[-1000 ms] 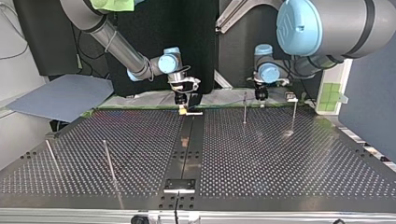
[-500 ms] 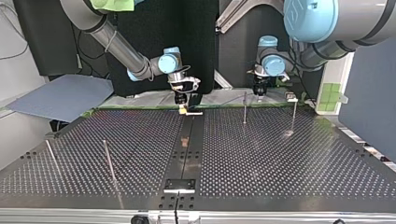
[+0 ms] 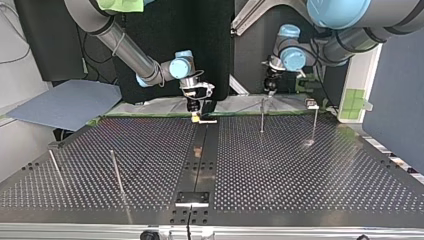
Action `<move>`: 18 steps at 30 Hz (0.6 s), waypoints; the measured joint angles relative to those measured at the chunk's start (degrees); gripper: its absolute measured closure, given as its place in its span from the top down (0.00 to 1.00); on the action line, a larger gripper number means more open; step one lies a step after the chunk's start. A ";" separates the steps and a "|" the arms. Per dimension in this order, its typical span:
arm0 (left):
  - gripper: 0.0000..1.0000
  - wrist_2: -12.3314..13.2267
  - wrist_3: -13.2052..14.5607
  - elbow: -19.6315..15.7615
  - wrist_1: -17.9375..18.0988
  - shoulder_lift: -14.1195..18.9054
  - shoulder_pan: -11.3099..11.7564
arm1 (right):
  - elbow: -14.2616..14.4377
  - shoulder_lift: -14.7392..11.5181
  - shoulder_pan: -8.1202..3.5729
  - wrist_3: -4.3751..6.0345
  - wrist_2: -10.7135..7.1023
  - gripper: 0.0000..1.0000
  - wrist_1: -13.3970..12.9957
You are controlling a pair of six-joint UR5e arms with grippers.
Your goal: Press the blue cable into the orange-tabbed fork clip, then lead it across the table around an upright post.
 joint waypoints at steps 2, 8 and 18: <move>1.00 0.94 0.10 -0.20 -0.75 0.00 -0.13 | 0.00 0.00 0.01 0.00 0.00 0.00 0.03; 1.00 2.32 1.49 -0.31 0.23 0.03 -0.60 | 0.01 0.00 0.00 0.06 0.06 0.00 0.00; 1.00 -1.00 2.62 -0.34 4.80 0.03 -0.91 | -0.01 0.05 0.01 0.09 0.00 0.00 0.07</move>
